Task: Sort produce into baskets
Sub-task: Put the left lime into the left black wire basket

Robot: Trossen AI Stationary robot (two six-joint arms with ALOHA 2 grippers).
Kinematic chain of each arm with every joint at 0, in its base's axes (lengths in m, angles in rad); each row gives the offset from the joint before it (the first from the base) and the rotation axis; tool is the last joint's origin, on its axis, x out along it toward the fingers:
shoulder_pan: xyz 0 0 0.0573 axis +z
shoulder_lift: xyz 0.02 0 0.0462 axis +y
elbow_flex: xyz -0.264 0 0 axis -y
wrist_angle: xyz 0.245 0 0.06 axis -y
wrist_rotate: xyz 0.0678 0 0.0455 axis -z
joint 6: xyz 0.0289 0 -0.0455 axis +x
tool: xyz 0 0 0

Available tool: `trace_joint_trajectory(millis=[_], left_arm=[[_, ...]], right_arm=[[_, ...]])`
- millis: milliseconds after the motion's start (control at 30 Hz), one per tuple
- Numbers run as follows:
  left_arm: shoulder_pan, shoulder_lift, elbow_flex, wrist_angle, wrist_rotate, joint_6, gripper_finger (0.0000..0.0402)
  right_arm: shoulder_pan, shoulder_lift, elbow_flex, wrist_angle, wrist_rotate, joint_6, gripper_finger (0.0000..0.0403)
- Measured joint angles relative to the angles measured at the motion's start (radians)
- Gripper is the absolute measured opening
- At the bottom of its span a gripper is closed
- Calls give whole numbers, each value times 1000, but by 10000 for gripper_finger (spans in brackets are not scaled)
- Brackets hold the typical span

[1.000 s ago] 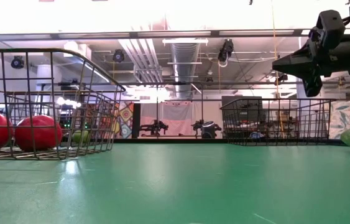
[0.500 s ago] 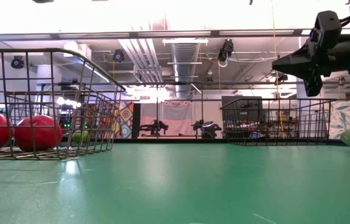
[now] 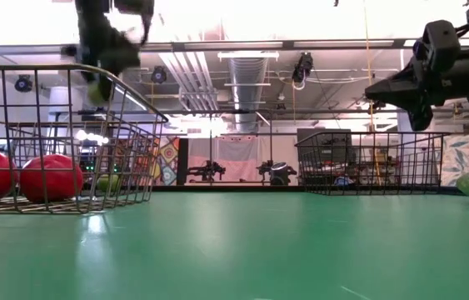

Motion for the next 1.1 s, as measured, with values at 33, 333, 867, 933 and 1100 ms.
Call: trace_joint_trajectory(millis=[33, 333, 867, 933, 1100], left_arm=[[67, 2, -43, 56, 53, 22, 166], [343, 110, -307, 384, 231, 159, 166], [402, 317, -296, 427, 219, 335, 168], [402, 332, -301, 432, 219, 341, 174], [401, 339, -300, 445, 158, 340, 208]], right_arm=[[0, 0, 0, -10, 0, -1, 28], [0, 0, 0, -20, 1, -2, 28], [0, 0, 0, -19, 0, 67, 28], [0, 0, 0, -19, 0, 68, 28], [0, 0, 0, -19, -3, 70, 28]])
